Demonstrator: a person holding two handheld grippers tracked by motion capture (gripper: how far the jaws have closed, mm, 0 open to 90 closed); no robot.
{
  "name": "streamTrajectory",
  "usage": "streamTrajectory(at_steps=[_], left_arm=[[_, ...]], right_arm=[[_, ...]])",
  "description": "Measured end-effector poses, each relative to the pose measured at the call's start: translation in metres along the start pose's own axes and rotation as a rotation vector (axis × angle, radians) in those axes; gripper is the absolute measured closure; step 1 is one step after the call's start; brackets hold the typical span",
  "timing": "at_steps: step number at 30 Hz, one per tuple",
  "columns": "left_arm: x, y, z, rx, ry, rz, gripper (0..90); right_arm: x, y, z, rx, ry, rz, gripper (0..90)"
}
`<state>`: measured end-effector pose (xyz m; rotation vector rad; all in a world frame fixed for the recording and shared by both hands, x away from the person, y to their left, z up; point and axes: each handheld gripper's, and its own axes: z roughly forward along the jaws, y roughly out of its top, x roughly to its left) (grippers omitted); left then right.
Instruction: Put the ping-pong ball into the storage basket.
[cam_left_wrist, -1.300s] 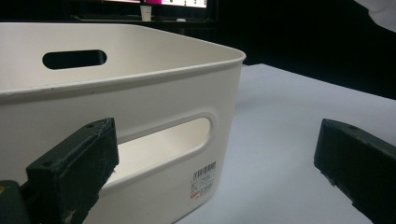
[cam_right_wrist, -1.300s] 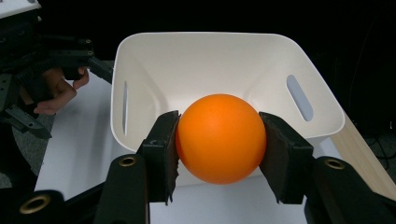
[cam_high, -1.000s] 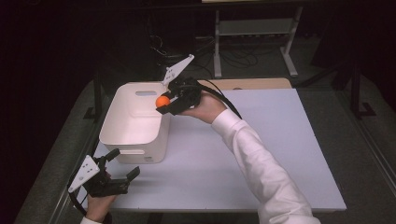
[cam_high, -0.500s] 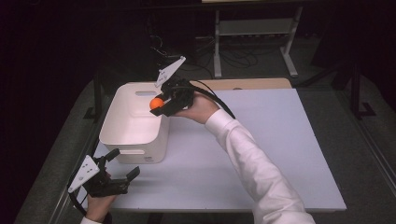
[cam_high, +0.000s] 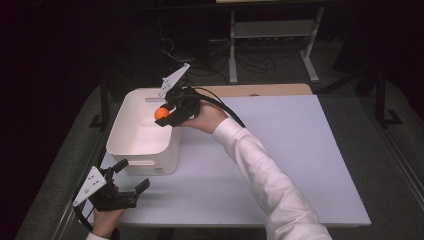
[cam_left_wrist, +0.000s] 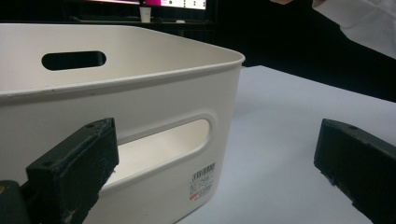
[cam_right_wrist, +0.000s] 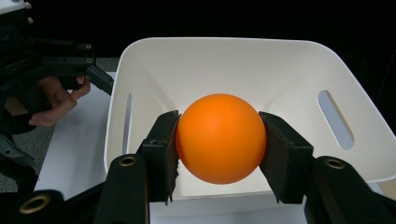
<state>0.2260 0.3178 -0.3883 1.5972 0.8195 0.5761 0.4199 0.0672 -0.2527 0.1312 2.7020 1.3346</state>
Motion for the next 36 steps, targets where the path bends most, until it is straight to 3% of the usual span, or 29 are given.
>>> streamTrajectory(at_steps=[27,29,33,36], left_arm=[[0.001,0.0,0.0,0.006,-0.001,-0.002,0.0],[0.001,0.0,0.0,0.007,-0.002,-0.003,0.0],[0.001,0.0,0.0,0.006,-0.004,-0.004,0.0],[0.0,0.0,0.0,0.006,-0.004,-0.003,0.0]], right_arm=[[0.003,0.001,0.039,0.031,0.055,-0.01,48.6],[0.001,0.0,0.04,0.033,0.068,0.011,40.7],[-0.004,-0.005,0.04,0.061,0.044,0.057,20.6],[-0.006,-0.009,0.037,0.069,0.028,0.08,10.7]])
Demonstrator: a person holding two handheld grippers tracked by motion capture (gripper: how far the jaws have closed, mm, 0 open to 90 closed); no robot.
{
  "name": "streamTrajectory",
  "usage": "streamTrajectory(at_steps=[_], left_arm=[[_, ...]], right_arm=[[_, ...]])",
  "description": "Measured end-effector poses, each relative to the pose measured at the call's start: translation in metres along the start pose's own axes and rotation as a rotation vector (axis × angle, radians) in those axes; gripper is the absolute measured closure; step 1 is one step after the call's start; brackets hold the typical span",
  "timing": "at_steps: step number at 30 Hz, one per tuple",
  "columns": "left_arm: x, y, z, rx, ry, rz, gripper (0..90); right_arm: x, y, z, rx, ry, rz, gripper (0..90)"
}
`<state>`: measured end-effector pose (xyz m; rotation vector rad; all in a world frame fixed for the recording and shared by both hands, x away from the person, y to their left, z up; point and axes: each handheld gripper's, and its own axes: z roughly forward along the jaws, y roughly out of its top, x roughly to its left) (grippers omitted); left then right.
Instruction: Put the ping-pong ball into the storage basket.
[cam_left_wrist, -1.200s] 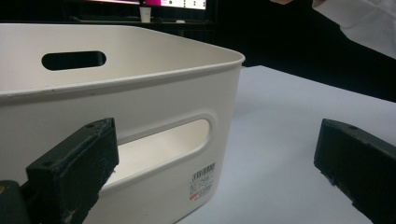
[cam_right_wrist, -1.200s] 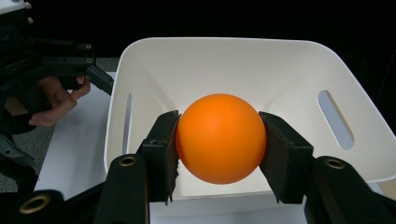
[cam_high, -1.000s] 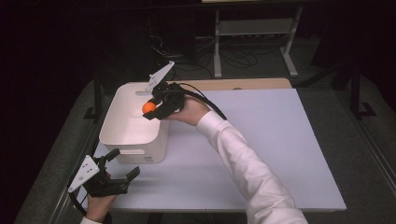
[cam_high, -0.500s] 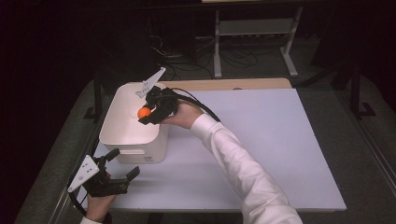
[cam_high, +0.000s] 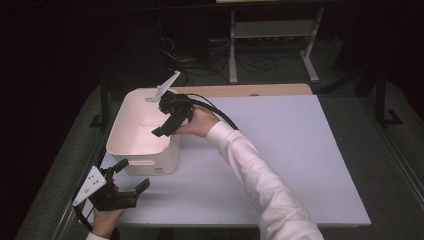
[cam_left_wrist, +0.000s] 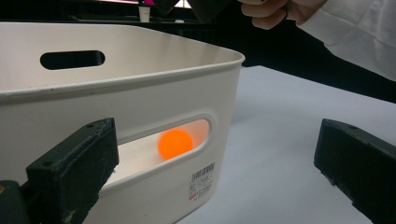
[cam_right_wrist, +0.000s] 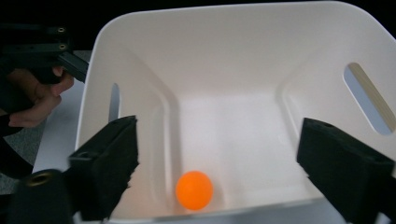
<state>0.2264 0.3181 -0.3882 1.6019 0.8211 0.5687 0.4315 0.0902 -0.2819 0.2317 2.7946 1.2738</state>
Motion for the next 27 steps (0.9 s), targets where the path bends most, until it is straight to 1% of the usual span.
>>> streamTrajectory(at_steps=[1,2,3,4,5,6,7,8,10,11,12,14,16,19,20,21,22,24,25,26,27], left_arm=[[0.0,0.0,0.0,0.002,0.001,0.0,0.0],[0.0,0.0,0.0,0.002,0.0,0.0,0.0],[0.0,0.0,0.0,0.002,0.001,0.001,0.0],[0.0,0.0,0.0,0.002,0.001,0.003,0.0],[0.0,0.0,0.001,0.003,0.002,0.007,0.0],[0.0,0.0,0.0,0.003,0.002,0.007,0.0],[0.001,0.0,0.0,0.011,0.003,0.016,0.0],[0.0,0.0,0.0,0.004,0.001,0.004,0.0],[0.0,0.0,0.001,0.001,0.001,0.0,0.0],[0.0,0.0,0.001,-0.001,-0.001,0.001,0.0],[0.0,0.0,0.001,-0.001,-0.001,0.004,0.0],[0.0,0.0,0.001,-0.002,-0.001,0.004,0.0],[0.0,0.0,0.001,-0.001,0.0,0.005,0.0],[0.0,-0.001,0.001,0.0,0.002,0.005,0.0],[0.0,-0.001,0.001,-0.003,0.003,0.005,0.0],[0.0,-0.001,0.001,-0.002,0.004,0.006,0.0],[0.0,-0.001,0.0,0.004,0.005,0.009,0.0],[0.0,0.0,0.0,0.009,0.008,0.012,0.0],[0.0,0.0,0.0,0.008,0.009,0.011,0.0],[0.001,0.0,0.0,0.008,0.008,0.026,0.0],[0.0,0.0,0.0,0.006,0.009,0.01,0.0]], right_arm=[[0.0,-0.001,-0.001,0.002,-0.005,0.006,8.6],[-0.001,-0.003,-0.002,0.004,-0.018,0.007,4.6],[-0.001,-0.004,-0.003,0.008,-0.044,0.007,0.0],[0.0,-0.005,-0.004,0.009,-0.052,0.015,0.0],[-0.001,-0.006,-0.006,0.005,-0.053,0.01,0.0],[0.0,-0.007,-0.008,-0.007,-0.051,0.022,0.0],[0.0,-0.009,-0.01,-0.024,-0.057,0.021,0.0],[-0.001,-0.01,-0.013,-0.042,-0.057,0.019,0.0],[0.0,-0.013,-0.017,-0.055,-0.051,0.038,0.0],[-0.002,-0.014,-0.019,-0.052,-0.055,0.029,0.0],[-0.001,-0.015,-0.021,-0.053,-0.053,0.045,0.0],[-0.003,-0.018,-0.025,-0.063,-0.046,0.054,0.0],[-0.003,-0.021,-0.029,-0.068,-0.054,0.065,0.0],[-0.003,-0.025,-0.033,-0.076,-0.057,0.065,0.0],[-0.003,-0.027,-0.035,-0.075,-0.06,0.074,0.0],[-0.004,-0.028,-0.036,-0.076,-0.061,0.067,0.0],[-0.004,-0.03,-0.038,-0.079,-0.06,0.075,0.0],[-0.005,-0.034,-0.04,-0.08,-0.069,0.073,0.0],[-0.004,-0.035,-0.041,-0.08,-0.071,0.084,0.0],[-0.003,-0.037,-0.042,-0.082,-0.067,0.097,0.0],[-0.004,-0.039,-0.043,-0.08,-0.07,0.094,0.0]])
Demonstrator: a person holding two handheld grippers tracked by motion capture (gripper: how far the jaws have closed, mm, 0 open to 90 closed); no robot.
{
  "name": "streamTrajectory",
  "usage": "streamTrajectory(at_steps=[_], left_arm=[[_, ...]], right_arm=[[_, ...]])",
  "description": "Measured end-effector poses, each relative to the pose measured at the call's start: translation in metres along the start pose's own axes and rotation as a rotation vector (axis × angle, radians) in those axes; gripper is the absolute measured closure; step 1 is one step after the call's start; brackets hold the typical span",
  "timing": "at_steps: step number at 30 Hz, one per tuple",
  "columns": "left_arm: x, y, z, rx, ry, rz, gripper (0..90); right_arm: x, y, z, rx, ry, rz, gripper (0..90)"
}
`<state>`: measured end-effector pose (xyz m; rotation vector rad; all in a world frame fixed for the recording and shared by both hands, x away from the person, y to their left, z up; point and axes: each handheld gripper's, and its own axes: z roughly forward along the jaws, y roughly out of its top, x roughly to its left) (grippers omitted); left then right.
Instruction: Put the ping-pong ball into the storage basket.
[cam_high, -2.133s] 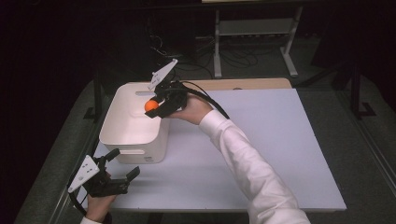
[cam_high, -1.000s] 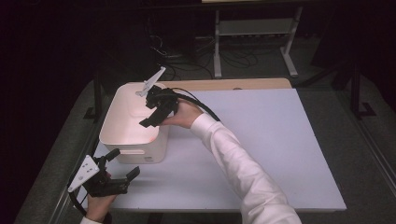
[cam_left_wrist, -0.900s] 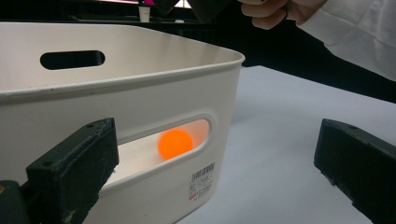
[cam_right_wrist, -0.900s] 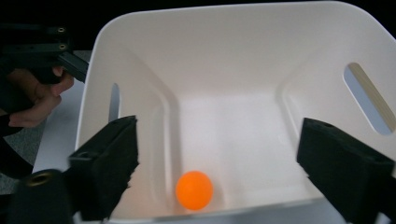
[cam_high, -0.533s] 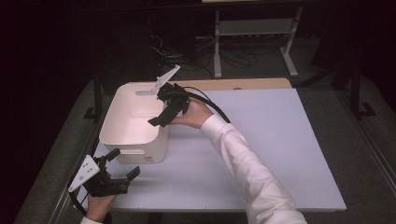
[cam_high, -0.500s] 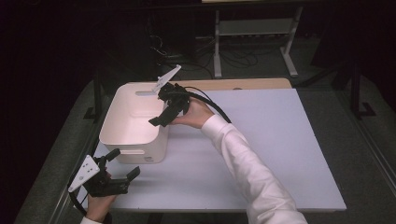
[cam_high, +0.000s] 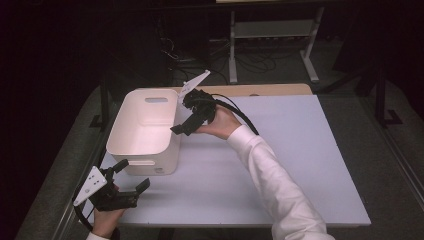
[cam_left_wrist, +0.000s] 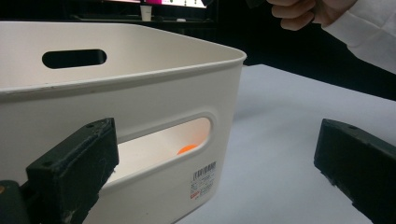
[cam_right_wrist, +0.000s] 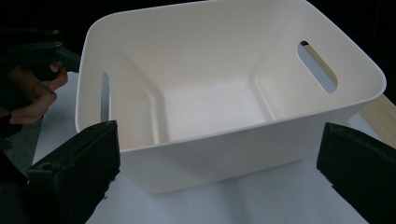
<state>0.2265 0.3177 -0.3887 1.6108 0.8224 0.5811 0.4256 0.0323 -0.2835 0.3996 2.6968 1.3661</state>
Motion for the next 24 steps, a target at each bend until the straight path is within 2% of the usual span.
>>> streamTrajectory(at_steps=[1,5,9,11,12,13,24], left_arm=[[0.0,0.0,0.0,0.002,0.0,-0.004,0.0],[0.0,0.0,0.0,0.001,-0.003,0.001,0.0],[0.0,0.0,0.0,-0.001,-0.003,0.001,0.0],[0.0,0.0,0.001,-0.002,-0.005,-0.001,0.0],[0.0,0.0,0.001,-0.004,-0.005,0.0,0.0],[0.0,0.0,0.001,-0.002,-0.006,0.0,0.0],[0.0,-0.001,0.001,0.001,-0.004,0.0,0.0]], right_arm=[[-0.001,-0.002,-0.001,-0.001,-0.002,-0.005,0.0],[0.0,-0.009,-0.006,0.005,-0.001,0.026,0.0],[-0.001,-0.016,-0.012,-0.002,-0.011,0.012,0.0],[-0.001,-0.019,-0.015,-0.009,-0.014,0.015,0.0],[0.0,-0.021,-0.017,-0.013,-0.013,0.034,0.0],[-0.001,-0.022,-0.018,-0.016,-0.017,0.018,0.0],[-0.001,-0.039,-0.034,-0.043,-0.032,0.042,0.0]])
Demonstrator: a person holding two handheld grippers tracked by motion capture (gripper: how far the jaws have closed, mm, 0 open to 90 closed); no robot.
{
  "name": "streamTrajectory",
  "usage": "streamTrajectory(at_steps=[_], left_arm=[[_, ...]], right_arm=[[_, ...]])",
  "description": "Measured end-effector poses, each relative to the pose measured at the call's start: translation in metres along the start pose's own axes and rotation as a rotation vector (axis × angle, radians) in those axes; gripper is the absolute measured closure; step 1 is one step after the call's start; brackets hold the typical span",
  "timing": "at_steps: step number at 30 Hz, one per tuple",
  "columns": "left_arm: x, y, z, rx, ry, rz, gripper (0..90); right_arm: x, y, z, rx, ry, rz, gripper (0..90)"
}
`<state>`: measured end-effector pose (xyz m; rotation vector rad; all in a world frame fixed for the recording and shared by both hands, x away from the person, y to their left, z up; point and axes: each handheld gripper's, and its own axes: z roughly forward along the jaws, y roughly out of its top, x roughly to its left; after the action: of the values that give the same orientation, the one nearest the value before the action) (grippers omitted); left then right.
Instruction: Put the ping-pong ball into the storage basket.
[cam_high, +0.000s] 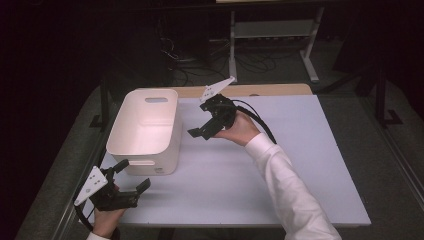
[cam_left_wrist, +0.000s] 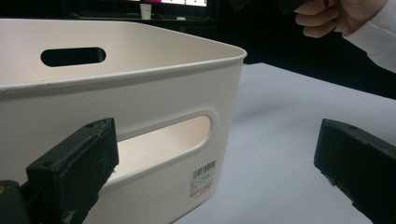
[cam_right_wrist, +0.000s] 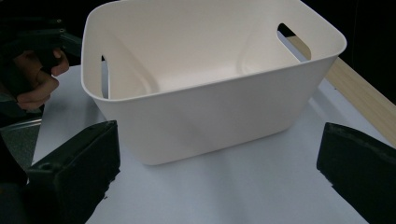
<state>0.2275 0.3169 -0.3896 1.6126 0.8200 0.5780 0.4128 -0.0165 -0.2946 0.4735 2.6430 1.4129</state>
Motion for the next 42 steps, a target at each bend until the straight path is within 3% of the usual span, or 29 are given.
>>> streamTrajectory(at_steps=[20,21,22,42], left_arm=[[-0.001,0.0,0.001,0.012,0.008,0.001,0.0],[-0.001,0.0,0.0,0.026,0.011,0.014,0.0],[-0.002,-0.001,0.001,0.016,0.009,0.001,0.0],[-0.002,0.0,0.0,0.011,0.015,0.002,0.0]], right_arm=[[-0.004,-0.051,-0.039,-0.052,-0.05,0.072,0.0],[-0.003,-0.051,-0.04,-0.061,-0.043,0.1,0.0],[-0.003,-0.053,-0.042,-0.063,-0.045,0.104,0.0],[0.006,-0.083,-0.063,-0.11,-0.092,0.124,0.0]])
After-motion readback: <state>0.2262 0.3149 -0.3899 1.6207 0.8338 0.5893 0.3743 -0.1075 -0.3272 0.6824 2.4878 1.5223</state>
